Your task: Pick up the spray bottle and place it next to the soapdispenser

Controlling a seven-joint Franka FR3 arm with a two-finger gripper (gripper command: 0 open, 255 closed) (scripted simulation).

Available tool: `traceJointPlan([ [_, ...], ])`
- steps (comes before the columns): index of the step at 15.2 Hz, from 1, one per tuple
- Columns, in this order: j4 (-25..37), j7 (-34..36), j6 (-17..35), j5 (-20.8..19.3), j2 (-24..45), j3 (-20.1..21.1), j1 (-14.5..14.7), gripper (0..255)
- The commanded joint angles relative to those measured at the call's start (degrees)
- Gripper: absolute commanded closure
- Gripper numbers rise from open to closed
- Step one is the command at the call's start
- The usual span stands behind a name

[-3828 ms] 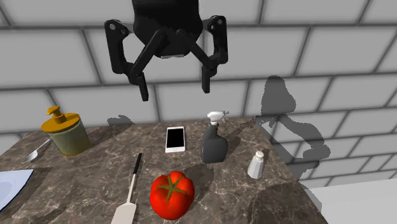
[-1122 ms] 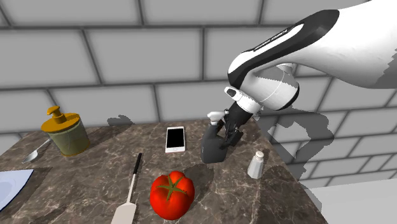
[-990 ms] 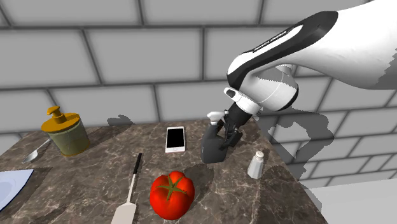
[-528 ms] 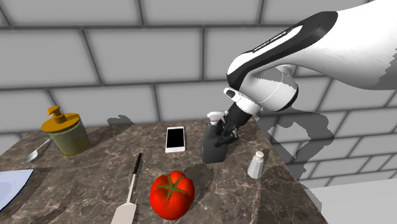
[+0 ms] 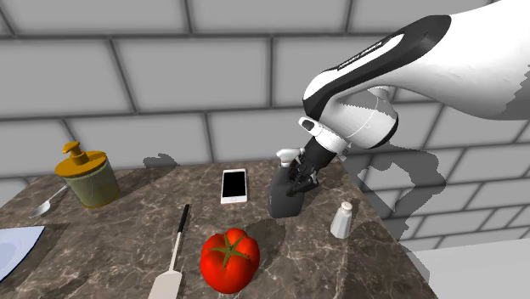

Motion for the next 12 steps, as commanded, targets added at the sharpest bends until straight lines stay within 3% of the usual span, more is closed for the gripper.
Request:
traceJointPlan([
  [1, 0.14, 0.01, -0.62, 0.37, 0.38, 0.8, -0.65, 255],
  [12, 2.82, 0.53, -7.59, 3.91, 3.93, 9.75, -8.03, 255],
])
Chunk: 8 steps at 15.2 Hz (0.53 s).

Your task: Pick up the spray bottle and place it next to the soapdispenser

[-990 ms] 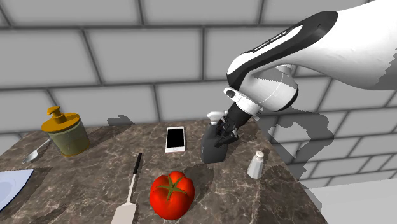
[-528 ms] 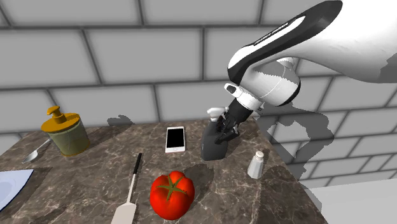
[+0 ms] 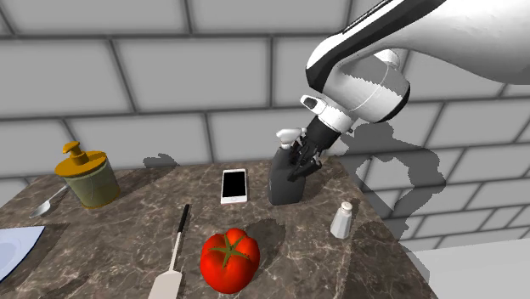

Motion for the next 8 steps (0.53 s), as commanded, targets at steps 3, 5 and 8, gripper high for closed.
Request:
traceJointPlan([
  [3, 1.55, 0.41, -2.78, 0.95, 0.88, 3.02, -2.45, 255],
  [5, 2.26, 0.67, -4.09, 1.36, 1.24, 4.57, -3.71, 255],
  [8, 3.42, 1.13, -6.06, 1.89, 1.69, 6.8, -5.49, 255],
])
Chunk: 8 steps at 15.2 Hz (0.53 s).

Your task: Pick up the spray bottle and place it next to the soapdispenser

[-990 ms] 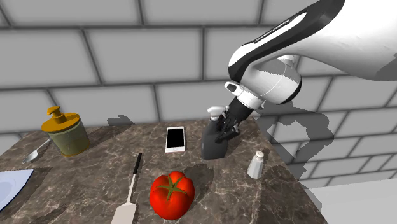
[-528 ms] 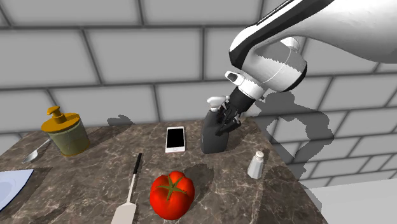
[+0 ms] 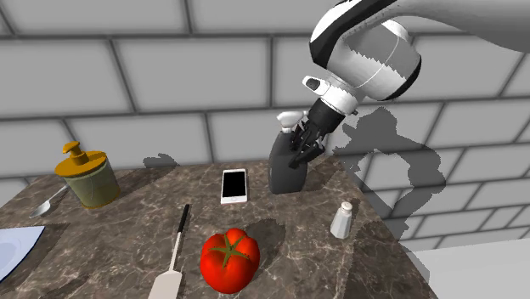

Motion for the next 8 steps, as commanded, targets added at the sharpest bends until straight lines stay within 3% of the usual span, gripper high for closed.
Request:
traceJointPlan([
  [1, 0.73, 0.32, -1.27, 0.33, 0.26, 1.47, -1.18, 255],
  [8, 3.93, 1.77, -5.87, 1.1, 0.74, 6.01, -4.54, 255],
])
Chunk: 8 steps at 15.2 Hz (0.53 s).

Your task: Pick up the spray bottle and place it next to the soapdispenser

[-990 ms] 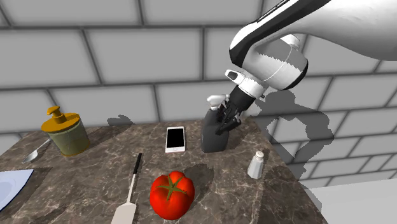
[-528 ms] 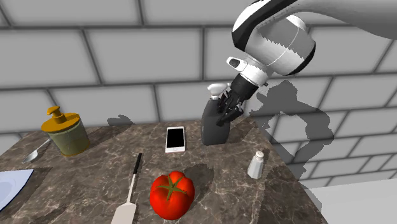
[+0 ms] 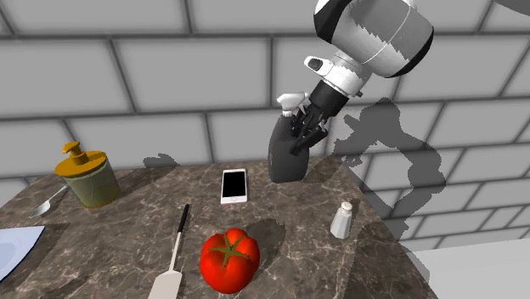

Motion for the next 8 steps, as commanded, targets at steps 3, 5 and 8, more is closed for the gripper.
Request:
traceJointPlan([
  [3, 1.98, 0.97, -2.72, 0.34, 0.13, 2.54, -1.81, 255],
  [5, 3.07, 1.46, -4.04, 0.48, 0.17, 3.53, -2.41, 255],
  [8, 4.8, 2.2, -6.02, 0.67, 0.22, 4.83, -3.12, 255],
])
